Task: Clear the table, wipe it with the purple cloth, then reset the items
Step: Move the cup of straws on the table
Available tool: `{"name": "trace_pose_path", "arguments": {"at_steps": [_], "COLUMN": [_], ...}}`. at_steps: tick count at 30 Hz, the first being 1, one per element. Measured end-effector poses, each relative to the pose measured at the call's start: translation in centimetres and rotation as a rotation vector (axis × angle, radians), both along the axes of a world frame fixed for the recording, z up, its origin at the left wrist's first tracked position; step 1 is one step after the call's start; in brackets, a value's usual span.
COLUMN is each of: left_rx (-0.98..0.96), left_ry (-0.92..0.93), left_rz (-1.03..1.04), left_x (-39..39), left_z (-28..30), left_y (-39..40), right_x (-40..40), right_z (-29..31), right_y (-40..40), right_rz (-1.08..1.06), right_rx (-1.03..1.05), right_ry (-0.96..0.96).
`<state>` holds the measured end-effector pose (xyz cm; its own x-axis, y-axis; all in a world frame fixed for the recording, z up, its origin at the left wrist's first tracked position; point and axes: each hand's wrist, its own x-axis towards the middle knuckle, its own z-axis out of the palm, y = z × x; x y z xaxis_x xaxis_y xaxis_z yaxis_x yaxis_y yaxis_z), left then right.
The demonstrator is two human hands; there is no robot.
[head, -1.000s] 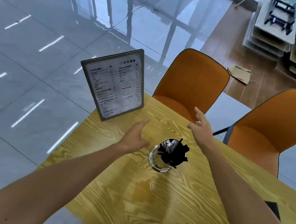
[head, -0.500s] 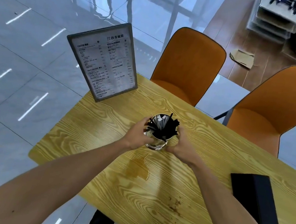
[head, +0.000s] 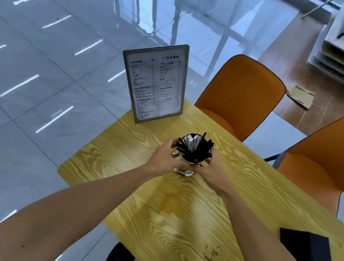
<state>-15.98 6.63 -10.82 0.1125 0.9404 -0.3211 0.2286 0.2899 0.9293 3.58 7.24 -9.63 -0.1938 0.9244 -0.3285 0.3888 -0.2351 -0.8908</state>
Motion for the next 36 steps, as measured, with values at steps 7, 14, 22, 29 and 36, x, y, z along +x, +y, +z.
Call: {"name": "trace_pose_path", "arguments": {"at_steps": [7,14,22,29,36], "left_rx": [0.057,0.044,0.042,0.018,-0.101], "left_ry": [0.032,0.085,0.102,0.090,0.149], "left_rz": [0.139,0.272,0.389,0.402,0.376], "left_x": [-7.4,-15.8,-21.3,-22.9,-22.7], "left_z": [1.1,0.7,-0.2,-0.6,-0.1], "left_y": [-0.2,-0.7,-0.6,0.5,0.6], "right_x": [-7.7,-16.5,-22.9,-24.8,-24.5], "right_z": [0.0,-0.6,-1.6,-2.4,-2.7], "right_y": [2.6,4.3,5.9,7.4,7.2], "right_rz": [0.123,0.214,0.273,0.270,0.334], "right_rx": [0.005,-0.081,-0.108,-0.104,-0.069], "right_ry": [-0.003,0.103,0.104,0.047,-0.066]}}
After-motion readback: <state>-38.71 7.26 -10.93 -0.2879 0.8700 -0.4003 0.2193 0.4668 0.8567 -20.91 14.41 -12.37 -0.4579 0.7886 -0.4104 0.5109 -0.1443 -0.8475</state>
